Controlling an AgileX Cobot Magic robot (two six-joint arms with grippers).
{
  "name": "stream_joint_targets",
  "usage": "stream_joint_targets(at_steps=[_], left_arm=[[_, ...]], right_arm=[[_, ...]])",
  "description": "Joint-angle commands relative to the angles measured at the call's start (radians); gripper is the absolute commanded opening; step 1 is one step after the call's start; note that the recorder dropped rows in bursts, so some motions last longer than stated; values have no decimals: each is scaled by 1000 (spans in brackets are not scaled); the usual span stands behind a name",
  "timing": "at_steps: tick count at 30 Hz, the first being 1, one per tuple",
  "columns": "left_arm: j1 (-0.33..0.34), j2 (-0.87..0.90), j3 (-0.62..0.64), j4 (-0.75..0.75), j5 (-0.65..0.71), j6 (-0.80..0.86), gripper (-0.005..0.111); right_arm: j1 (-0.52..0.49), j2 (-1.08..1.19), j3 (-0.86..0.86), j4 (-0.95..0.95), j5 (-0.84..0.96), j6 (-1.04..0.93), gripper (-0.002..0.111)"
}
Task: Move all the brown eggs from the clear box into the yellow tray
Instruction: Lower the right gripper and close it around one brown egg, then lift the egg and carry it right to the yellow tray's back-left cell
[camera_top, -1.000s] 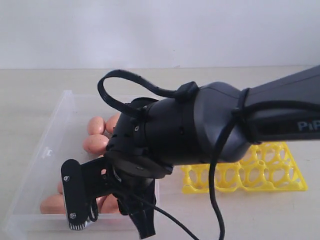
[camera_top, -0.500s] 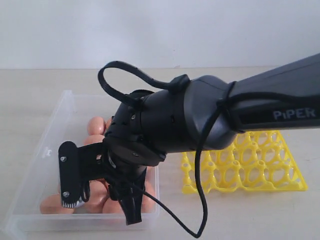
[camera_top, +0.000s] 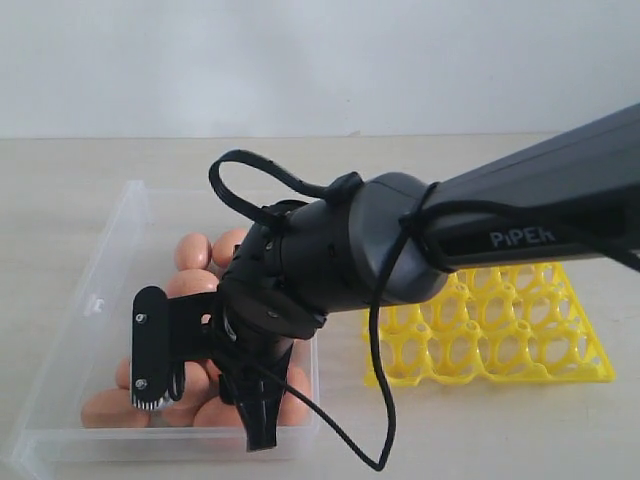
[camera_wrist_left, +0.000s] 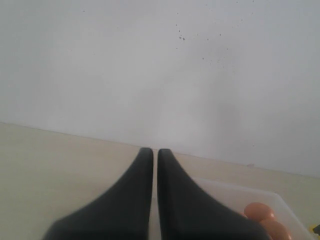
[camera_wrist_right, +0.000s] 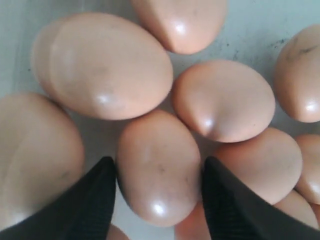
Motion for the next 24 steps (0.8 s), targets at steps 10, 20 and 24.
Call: stream_joint_targets(at_steps=[10,20,24], left_arm=[[3,-3,-3,-11,-16,-7,4],[1,-3,-3,-11,-16,-7,4],[1,-3,-3,-11,-16,-7,4]], right_arm=[[-14,27,1,22,-159,177,0],[-199,-46,247,37,-887,680,0],[-241,-48,459,112,-1421,701,0]])
